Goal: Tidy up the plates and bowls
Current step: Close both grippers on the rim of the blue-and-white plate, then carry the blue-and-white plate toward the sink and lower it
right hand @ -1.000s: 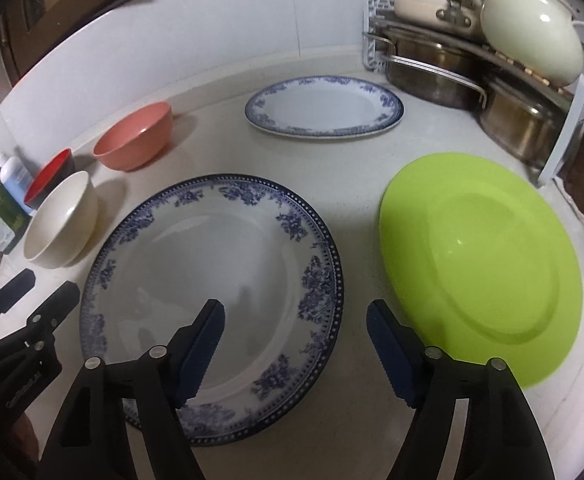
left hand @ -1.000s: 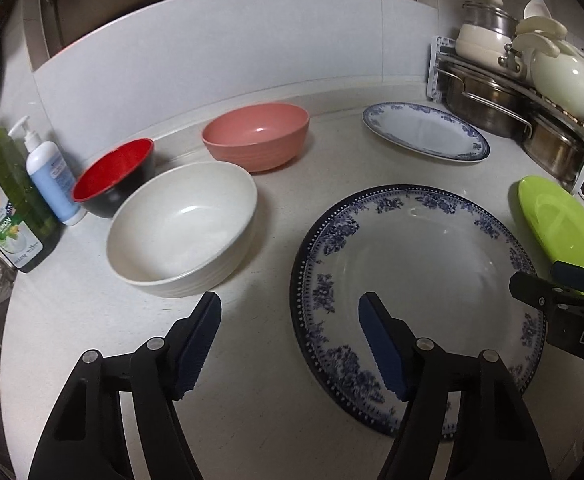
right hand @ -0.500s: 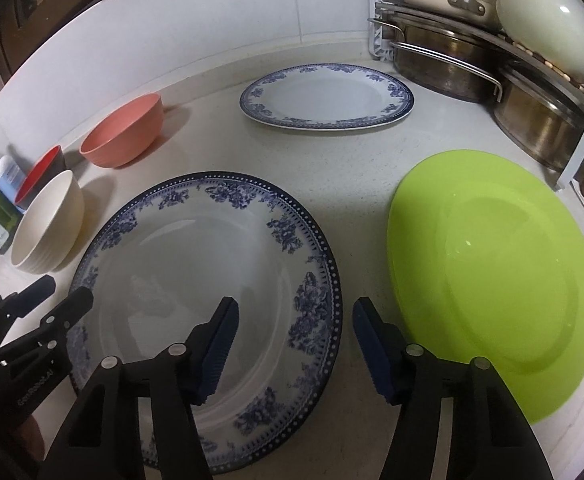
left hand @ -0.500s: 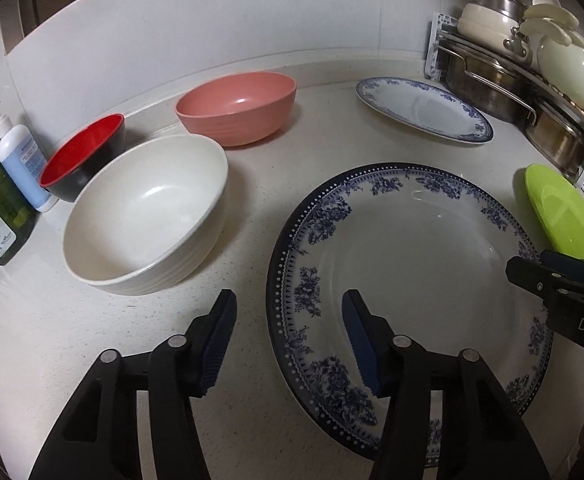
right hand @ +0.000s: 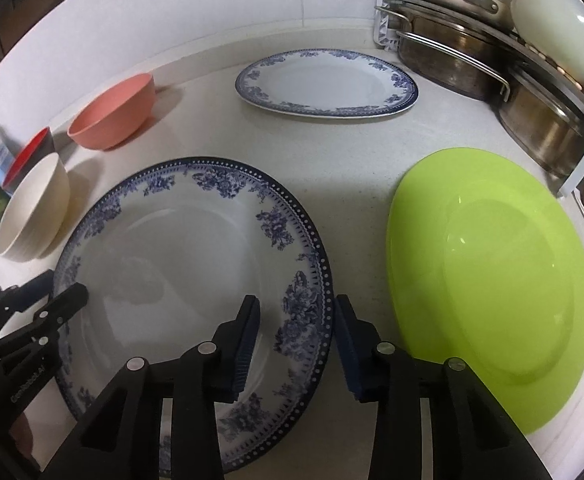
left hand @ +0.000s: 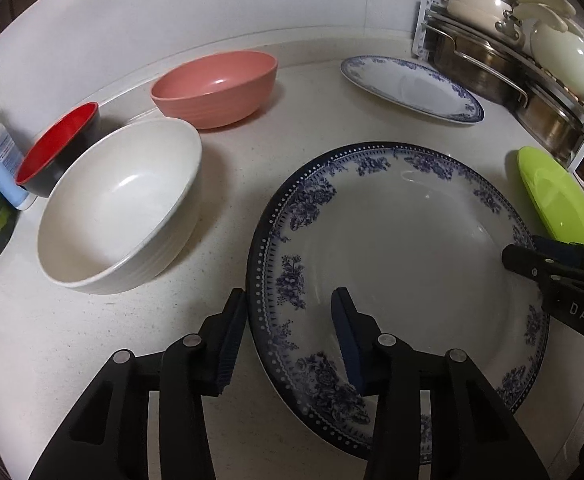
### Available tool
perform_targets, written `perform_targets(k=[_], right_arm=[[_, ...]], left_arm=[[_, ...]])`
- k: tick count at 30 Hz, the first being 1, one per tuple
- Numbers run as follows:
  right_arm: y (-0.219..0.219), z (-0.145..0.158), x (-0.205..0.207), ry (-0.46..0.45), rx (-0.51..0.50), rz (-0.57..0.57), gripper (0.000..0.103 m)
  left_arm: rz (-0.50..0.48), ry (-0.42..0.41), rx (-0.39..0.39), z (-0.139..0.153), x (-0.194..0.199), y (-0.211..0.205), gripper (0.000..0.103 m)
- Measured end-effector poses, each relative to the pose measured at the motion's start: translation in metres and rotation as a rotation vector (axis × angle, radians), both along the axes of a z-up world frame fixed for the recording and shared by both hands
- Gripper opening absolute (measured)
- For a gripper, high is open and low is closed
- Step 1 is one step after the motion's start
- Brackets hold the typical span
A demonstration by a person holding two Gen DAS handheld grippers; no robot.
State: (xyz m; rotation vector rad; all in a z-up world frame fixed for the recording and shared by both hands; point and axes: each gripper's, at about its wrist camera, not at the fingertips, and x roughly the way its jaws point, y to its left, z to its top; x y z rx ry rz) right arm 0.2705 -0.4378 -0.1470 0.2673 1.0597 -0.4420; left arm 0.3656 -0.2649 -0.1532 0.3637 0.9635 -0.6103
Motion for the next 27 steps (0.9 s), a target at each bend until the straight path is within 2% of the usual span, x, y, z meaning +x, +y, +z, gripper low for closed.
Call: perform_targets(k=[3, 6, 14, 18, 27], right_arm=[[0.001, 0.0, 0.004, 0.034, -0.007, 0.021, 0.039], [0.0, 0.001, 0.008, 0.059, -0.008, 0.035, 0.039], [0.006, 0.008, 0.006, 0.065, -0.012, 0.03, 0.037], [0.014, 0.018, 0.001, 0.064, -0.023, 0.026, 0.035], [0.047, 0.044, -0.011, 0.063, -0.039, 0.055, 0.035]], left_arm=[[-0.002, 0.005, 0.01, 0.001, 0.002, -0.002, 0.043], [0.015, 0.007, 0.014, 0.001, 0.004, -0.003, 0.038], [0.033, -0.014, 0.016, 0.011, -0.008, 0.01, 0.037], [0.052, 0.013, 0.005, 0.019, -0.014, 0.023, 0.037], [0.083, -0.004, -0.005, 0.044, -0.037, 0.062, 0.037]])
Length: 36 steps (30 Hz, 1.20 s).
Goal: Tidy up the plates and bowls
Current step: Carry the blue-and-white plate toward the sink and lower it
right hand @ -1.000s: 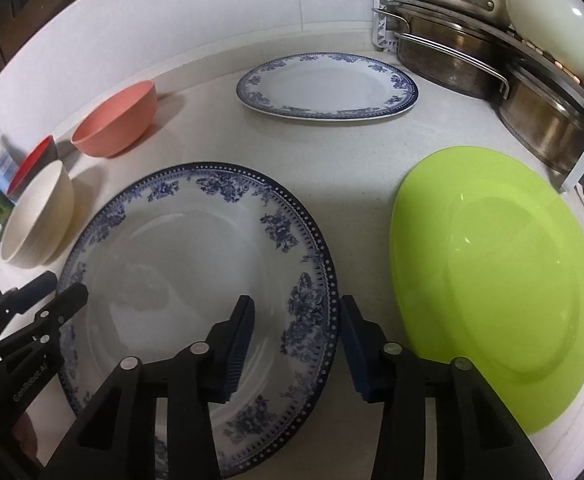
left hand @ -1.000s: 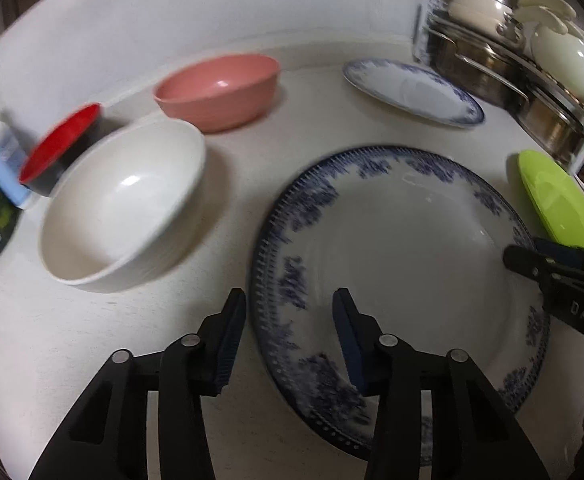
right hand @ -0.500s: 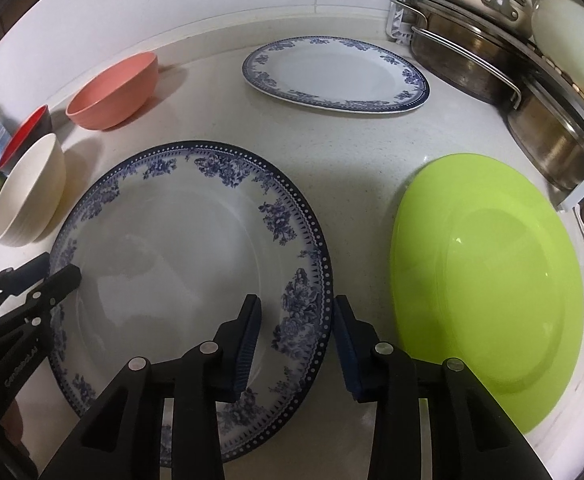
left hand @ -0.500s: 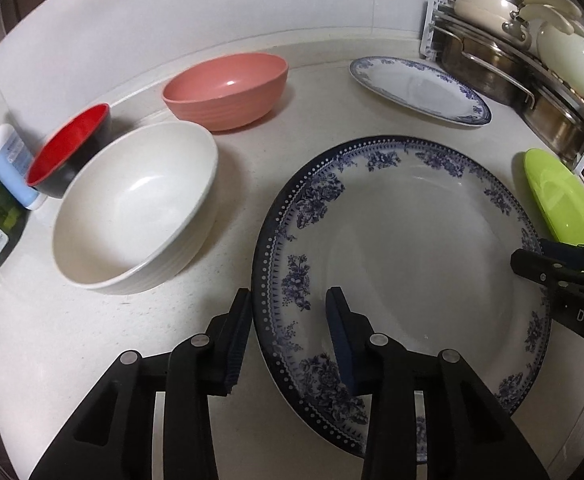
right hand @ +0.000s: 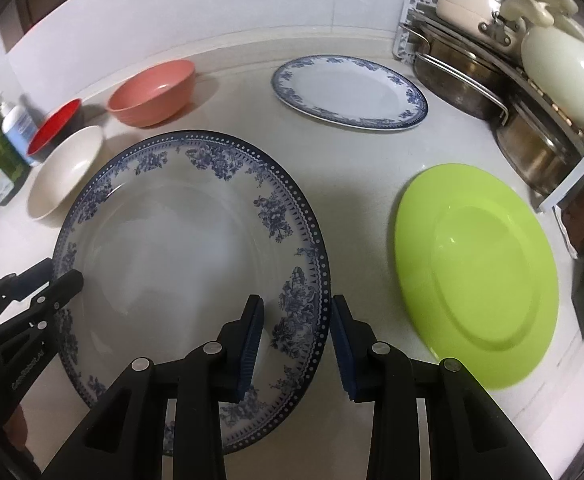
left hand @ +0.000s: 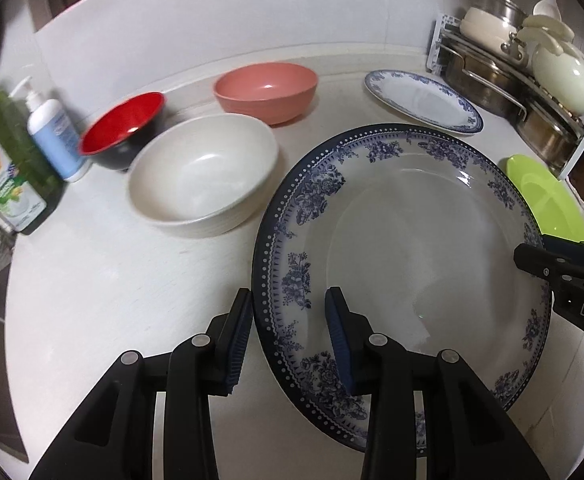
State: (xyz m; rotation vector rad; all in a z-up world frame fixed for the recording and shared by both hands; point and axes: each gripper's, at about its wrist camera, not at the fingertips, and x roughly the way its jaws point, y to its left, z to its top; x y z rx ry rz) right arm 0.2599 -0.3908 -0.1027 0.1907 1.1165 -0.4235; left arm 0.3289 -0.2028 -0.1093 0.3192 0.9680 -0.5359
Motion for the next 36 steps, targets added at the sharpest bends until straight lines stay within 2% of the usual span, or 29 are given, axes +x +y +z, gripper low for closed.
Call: perform_targets(k=[7, 17, 27, 36], right_arm=[[0.036, 0.021, -0.011, -0.023, -0.004, 0.039, 0.035], [0.108, 0.033, -0.002, -0.061, 0.01, 0.175, 0.035], [0.187, 0.017, 0.022, -0.044, 0.069, 0.337, 0.035], [0.236, -0.006, 0.05, -0.009, 0.095, 0.434, 0.035]], left_arm=[[0.058, -0.027, -0.017, 0.02, -0.015, 0.047, 0.037], [0.216, -0.064, -0.007, 0.03, -0.023, 0.131, 0.037], [0.395, -0.039, 0.028, 0.017, -0.017, 0.21, 0.037], [0.505, 0.009, 0.052, -0.011, -0.004, 0.255, 0.037]])
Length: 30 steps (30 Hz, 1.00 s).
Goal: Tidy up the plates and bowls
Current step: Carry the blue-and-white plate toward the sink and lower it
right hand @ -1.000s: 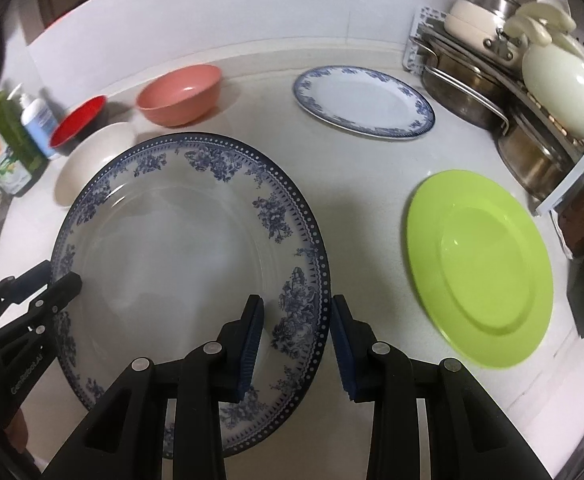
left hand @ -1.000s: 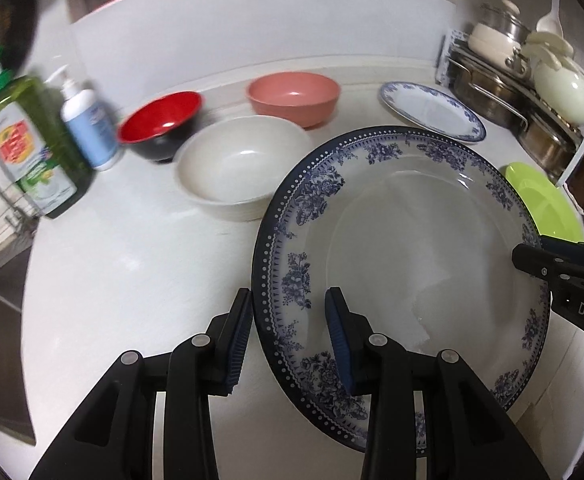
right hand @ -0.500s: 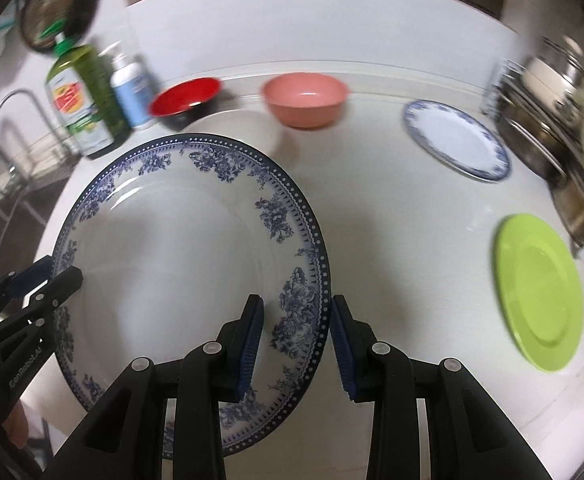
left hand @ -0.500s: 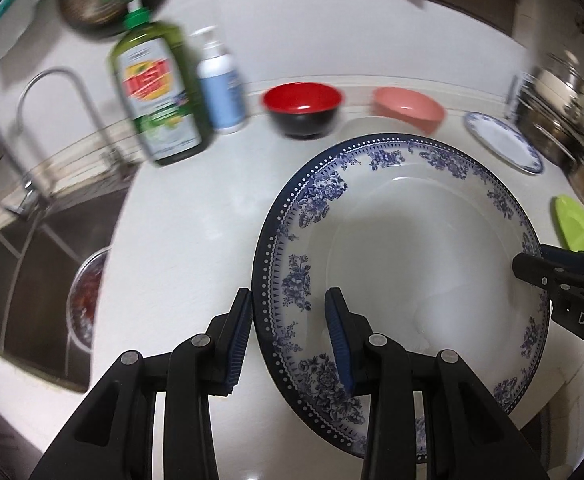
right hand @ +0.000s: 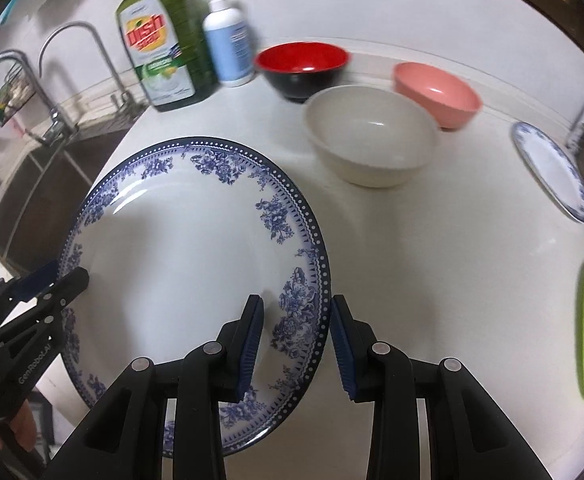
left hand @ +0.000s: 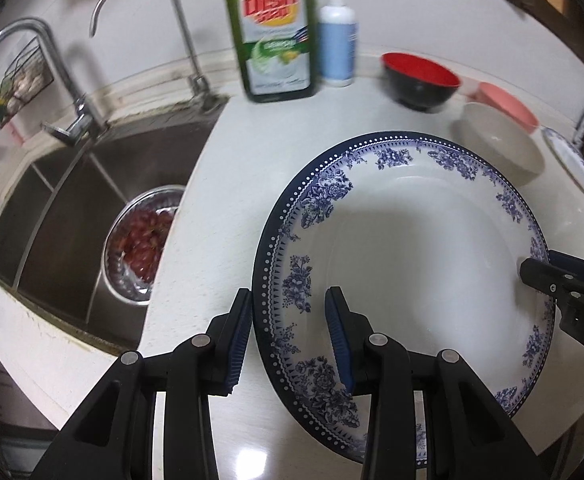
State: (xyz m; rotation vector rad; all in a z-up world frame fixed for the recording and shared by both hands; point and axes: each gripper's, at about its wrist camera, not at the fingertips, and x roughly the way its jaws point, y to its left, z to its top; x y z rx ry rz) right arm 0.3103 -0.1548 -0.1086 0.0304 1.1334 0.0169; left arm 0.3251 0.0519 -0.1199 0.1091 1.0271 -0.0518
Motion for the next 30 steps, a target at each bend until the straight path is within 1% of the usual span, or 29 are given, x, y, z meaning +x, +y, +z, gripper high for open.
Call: perform_targets(k=[7, 13, 16, 23, 24, 27, 29, 30], right_arm=[[0.023, -0.021, 0.019, 0.048, 0.015, 0.034, 0.035], [0.028, -0.036, 0.03, 0.097, 0.02, 0.034, 0.035], [0.029, -0.039, 0.032, 0.11, 0.013, 0.034, 0.035], [0.036, -0.041, 0.037, 0.112, -0.007, 0.041, 0.036], [0.035, -0.041, 0.037, 0.113, -0.006, 0.041, 0.037], [0.035, -0.041, 0.037, 0.109, 0.005, 0.035, 0.037], [0.033, -0.041, 0.036, 0.108, 0.016, 0.025, 0.037], [0.031, -0.042, 0.036, 0.107, 0.017, 0.016, 0.038]], left_arm=[[0.016, 0.03, 0.026, -0.018, 0.013, 0.01, 0.037], [0.018, 0.065, 0.021, -0.029, 0.019, 0.013, 0.037], [0.021, 0.077, 0.009, -0.032, 0.022, 0.017, 0.037], [0.017, 0.077, 0.004, -0.032, 0.024, 0.018, 0.037], [0.015, 0.075, 0.007, -0.032, 0.024, 0.018, 0.04], [0.014, 0.075, 0.013, -0.032, 0.024, 0.018, 0.057], [0.017, 0.065, 0.027, -0.03, 0.023, 0.019, 0.057], [0.02, 0.055, 0.036, -0.028, 0.022, 0.019, 0.062]])
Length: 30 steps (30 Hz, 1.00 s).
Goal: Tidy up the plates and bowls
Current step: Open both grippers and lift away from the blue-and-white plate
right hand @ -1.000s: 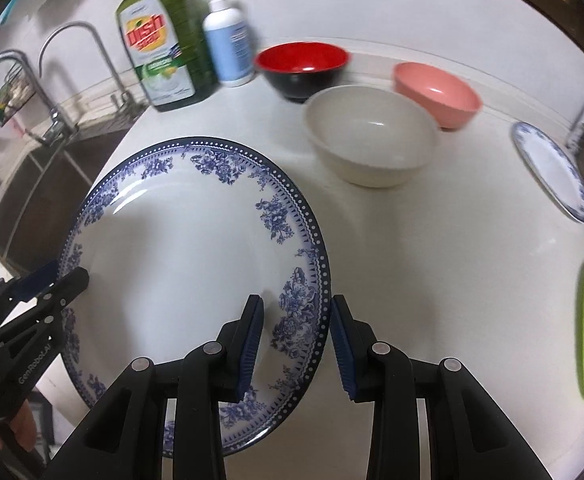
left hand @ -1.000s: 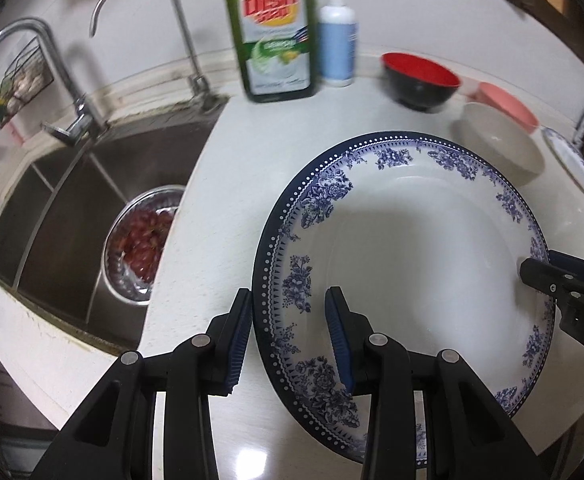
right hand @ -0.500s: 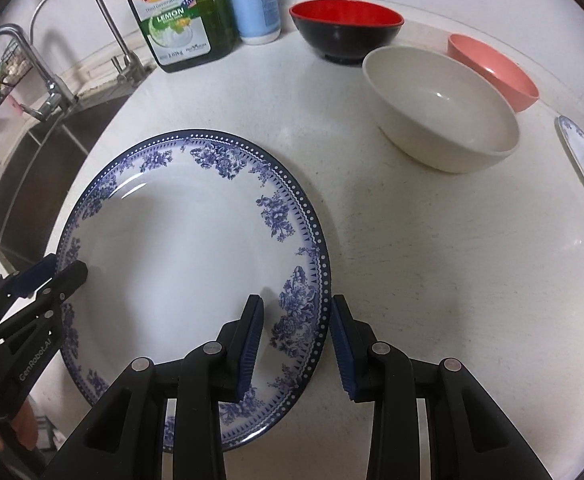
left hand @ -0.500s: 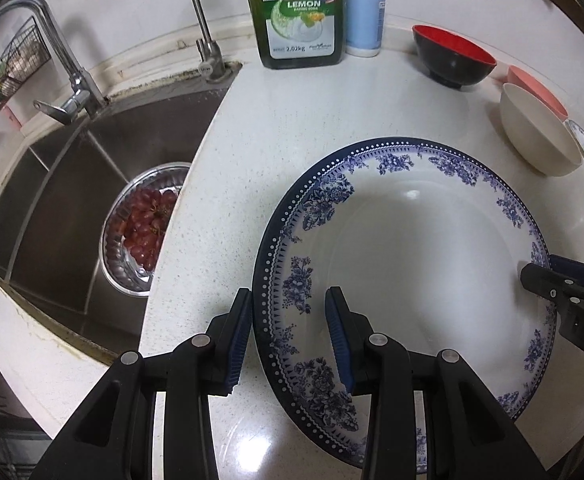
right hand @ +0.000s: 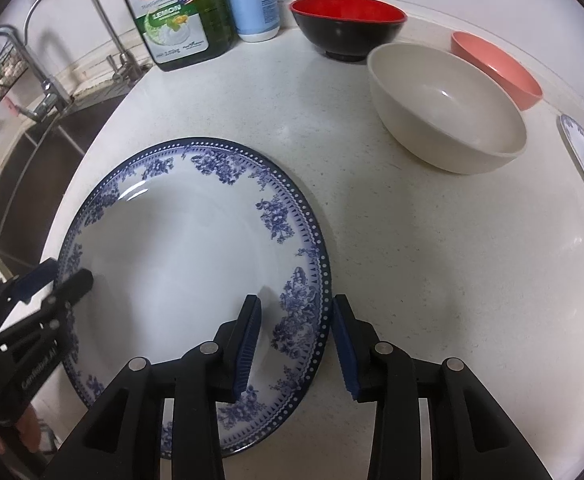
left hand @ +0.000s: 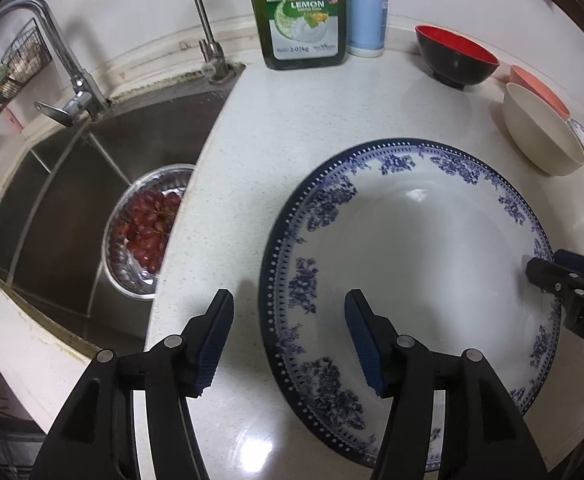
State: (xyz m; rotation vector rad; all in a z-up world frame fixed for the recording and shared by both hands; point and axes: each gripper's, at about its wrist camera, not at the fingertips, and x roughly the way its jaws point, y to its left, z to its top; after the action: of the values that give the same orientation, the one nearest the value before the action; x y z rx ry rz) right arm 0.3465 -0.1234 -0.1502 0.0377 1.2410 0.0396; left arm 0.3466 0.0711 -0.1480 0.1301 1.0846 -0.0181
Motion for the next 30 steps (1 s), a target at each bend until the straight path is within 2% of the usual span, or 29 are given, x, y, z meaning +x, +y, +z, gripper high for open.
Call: perform_targets(k=[1, 2, 5, 9, 13, 19, 30], right_arm=[[-0.001, 0.001, -0.001, -0.005, -0.007, -0.011, 0.042], [-0.002, 0.002, -0.002, -0.013, -0.013, -0.015, 0.046], [-0.004, 0.013, -0.01, -0.067, -0.031, -0.026, 0.051], [-0.009, 0.034, -0.022, -0.144, -0.019, -0.04, 0.059], [-0.021, 0.056, -0.035, -0.221, -0.016, -0.073, 0.072], [-0.052, 0.087, -0.055, -0.322, -0.038, -0.149, 0.078], [-0.126, 0.129, -0.098, -0.423, -0.096, -0.316, 0.084]], left_arm=[[0.001, -0.011, 0.007, 0.003, -0.001, 0.0, 0.067], [-0.004, -0.024, 0.013, 0.006, -0.002, -0.001, 0.068], [-0.029, -0.069, 0.02, 0.022, -0.007, -0.006, 0.078], [-0.059, -0.139, -0.004, 0.047, -0.012, -0.013, 0.088], [-0.083, -0.219, -0.018, 0.07, -0.016, -0.028, 0.098], [-0.16, -0.3, -0.041, 0.097, -0.021, -0.067, 0.103], [-0.354, -0.351, -0.109, 0.128, -0.034, -0.159, 0.103]])
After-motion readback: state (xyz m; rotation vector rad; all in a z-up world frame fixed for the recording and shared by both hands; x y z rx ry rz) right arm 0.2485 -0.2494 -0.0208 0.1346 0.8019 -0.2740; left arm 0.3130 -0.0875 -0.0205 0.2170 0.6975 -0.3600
